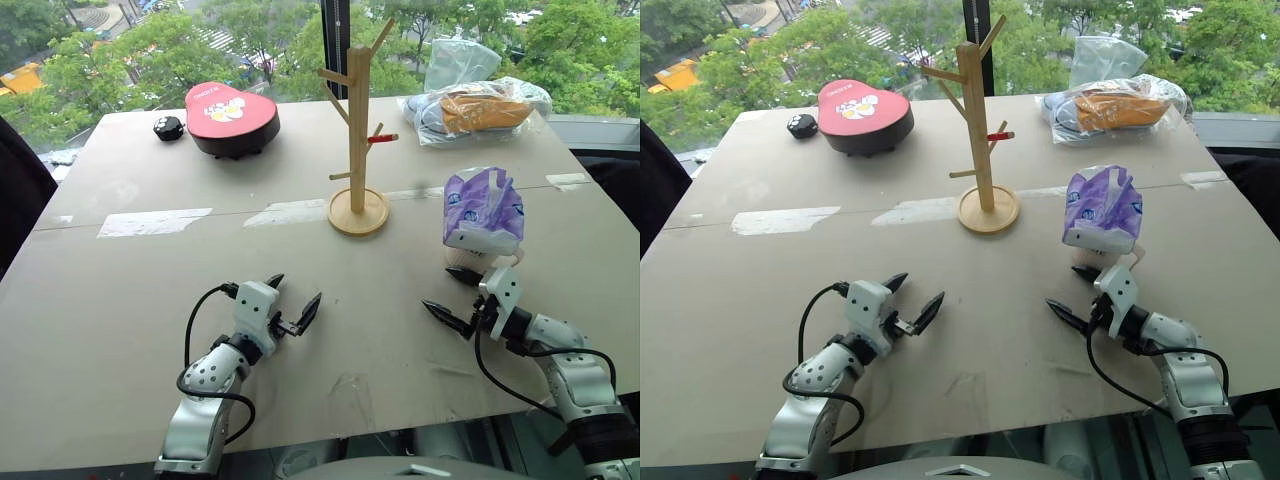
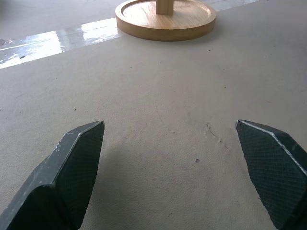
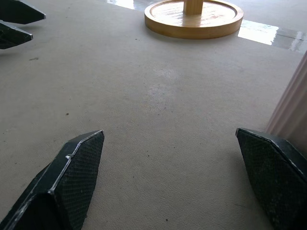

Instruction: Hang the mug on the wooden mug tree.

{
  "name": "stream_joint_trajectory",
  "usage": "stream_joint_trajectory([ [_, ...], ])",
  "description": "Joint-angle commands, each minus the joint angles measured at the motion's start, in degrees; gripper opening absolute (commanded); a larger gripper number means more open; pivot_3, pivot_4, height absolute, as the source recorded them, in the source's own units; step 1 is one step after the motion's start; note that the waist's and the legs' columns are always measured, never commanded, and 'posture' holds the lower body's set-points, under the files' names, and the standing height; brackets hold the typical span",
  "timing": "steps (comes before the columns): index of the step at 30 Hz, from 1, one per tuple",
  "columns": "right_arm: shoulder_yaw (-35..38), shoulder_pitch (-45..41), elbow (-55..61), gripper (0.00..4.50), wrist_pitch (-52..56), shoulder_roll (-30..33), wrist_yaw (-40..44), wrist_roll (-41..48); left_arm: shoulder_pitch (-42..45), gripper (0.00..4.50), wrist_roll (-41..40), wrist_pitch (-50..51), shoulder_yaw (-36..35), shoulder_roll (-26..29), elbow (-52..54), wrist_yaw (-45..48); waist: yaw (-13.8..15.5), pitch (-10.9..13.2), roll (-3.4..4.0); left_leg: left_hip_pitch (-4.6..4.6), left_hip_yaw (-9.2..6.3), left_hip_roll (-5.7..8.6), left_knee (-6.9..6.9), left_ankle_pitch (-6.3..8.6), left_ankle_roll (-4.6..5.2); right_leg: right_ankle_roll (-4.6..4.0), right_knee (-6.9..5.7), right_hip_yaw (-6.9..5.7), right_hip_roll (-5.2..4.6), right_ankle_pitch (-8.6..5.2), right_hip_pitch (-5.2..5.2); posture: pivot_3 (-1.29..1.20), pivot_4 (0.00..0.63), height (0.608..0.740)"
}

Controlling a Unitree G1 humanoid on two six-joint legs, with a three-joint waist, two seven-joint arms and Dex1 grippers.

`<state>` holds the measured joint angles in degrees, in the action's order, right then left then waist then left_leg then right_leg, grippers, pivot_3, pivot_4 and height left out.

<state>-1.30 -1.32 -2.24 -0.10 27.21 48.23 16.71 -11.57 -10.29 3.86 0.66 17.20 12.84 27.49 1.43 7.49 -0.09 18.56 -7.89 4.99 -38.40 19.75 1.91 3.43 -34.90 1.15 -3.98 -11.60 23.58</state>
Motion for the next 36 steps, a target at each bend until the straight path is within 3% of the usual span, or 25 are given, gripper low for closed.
stream_joint_trajectory([
  [1, 1.34, 1.1, -1.72, 4.45, 0.92, 0.79, -0.46, -0.35, -1.2, 4.5, -0.4, 1.69, 2.4, 0.39, -0.86, 2.01, 0.0, 0.0, 0.0, 0.0, 0.0, 0.0, 0.0, 0.0, 0.0, 0.0, 0.0, 0.0, 0.0, 0.0, 0.0, 0.0, 0.15, 0.74],
  [28, 1.09, 2.42, 2.04, 4.45, 1.25, 1.13, -0.59, -0.09, 0.94, 4.5, 0.2, 4.11, 3.34, 2.36, 0.6, 5.22, 0.76, 0.0, 0.03, 0.03, 0.0, 0.02, 0.0, 0.0, 0.0, 0.0, 0.02, 0.0, 0.02, 0.0, 0.0, 0.0, 0.15, 0.74],
  [36, -1.16, 6.54, 15.66, 4.45, 5.35, 3.41, -0.53, -0.44, 9.54, 4.5, -8.87, 13.56, 4.82, 4.47, 10.78, 11.21, 0.62, 0.34, 0.04, 0.24, -0.08, -0.04, -0.01, 0.0, 0.0, -0.01, 0.0, -0.06, -0.03, 0.0, 0.19, 0.0, 0.15, 0.74],
])
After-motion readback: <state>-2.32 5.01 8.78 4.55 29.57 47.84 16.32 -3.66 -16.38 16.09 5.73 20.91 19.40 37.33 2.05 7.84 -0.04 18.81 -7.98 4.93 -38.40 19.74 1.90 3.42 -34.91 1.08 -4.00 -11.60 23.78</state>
